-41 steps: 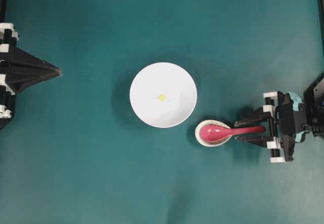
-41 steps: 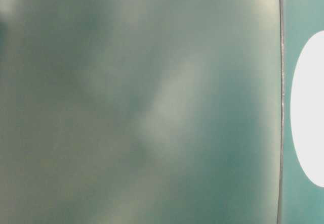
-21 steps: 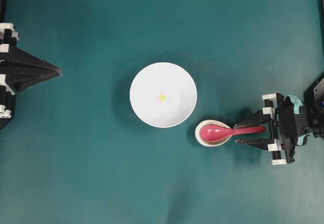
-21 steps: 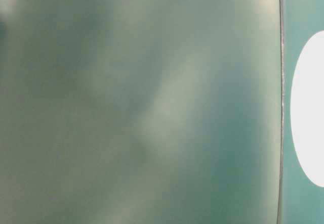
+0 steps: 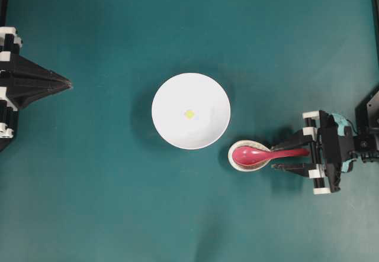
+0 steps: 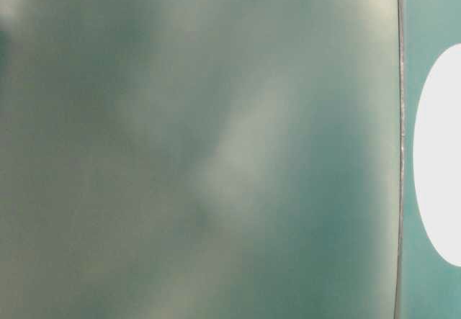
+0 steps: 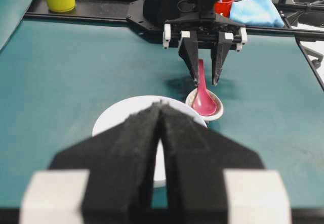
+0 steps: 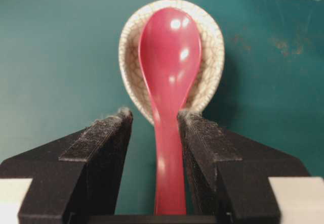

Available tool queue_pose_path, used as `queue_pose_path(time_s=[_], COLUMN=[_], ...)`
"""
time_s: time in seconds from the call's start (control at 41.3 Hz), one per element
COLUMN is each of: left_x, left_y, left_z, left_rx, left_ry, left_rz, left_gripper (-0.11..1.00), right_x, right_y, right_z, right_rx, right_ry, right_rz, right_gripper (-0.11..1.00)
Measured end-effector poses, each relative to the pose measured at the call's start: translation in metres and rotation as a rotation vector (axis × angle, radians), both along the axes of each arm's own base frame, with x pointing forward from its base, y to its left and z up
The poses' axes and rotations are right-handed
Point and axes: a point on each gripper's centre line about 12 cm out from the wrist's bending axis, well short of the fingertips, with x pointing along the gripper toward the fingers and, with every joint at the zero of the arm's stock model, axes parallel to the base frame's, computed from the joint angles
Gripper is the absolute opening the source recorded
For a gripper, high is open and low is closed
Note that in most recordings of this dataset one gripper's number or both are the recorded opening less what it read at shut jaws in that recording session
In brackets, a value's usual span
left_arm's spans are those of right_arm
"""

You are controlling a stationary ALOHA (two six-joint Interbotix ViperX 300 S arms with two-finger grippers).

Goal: Scoop the yellow hexagonal prism block from the bowl with a spoon using the right arm.
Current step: 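Close the right gripper on the red spoon handle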

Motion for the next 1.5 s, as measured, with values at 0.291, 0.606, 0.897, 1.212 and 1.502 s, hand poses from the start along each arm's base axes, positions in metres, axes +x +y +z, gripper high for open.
queue_pose_path(time_s=[0.291, 0.606, 0.897, 1.212, 1.502], left_x=[0.0, 0.0, 0.0, -0.0002, 0.0], left_y=[0.0, -0.0003, -0.0003, 0.0, -0.0003], left_z=[0.0, 0.0, 0.0, -0.0013, -0.0022], left_rx=[0.002, 0.0, 0.0, 0.001, 0.0], left_ry=[0.0, 0.0, 0.0, 0.003, 0.006], left_rz=[0.0, -0.002, -0.002, 0.0, -0.002], left_gripper=[0.0, 0.0, 0.0, 0.0, 0.0], right_x=[-0.0002, -0.0007, -0.002, -0.002, -0.0019], right_y=[-0.0007, -0.0021, -0.0022, -0.0022, -0.0024], right_z=[-0.0004, -0.0018, -0.0038, -0.0038, -0.0034], right_rx=[0.016, 0.036, 0.057, 0.057, 0.058], right_ry=[0.005, 0.016, 0.035, 0.035, 0.034], right_rz=[-0.014, -0.037, -0.048, -0.048, -0.048], right_gripper=[0.47, 0.47, 0.47, 0.47, 0.35])
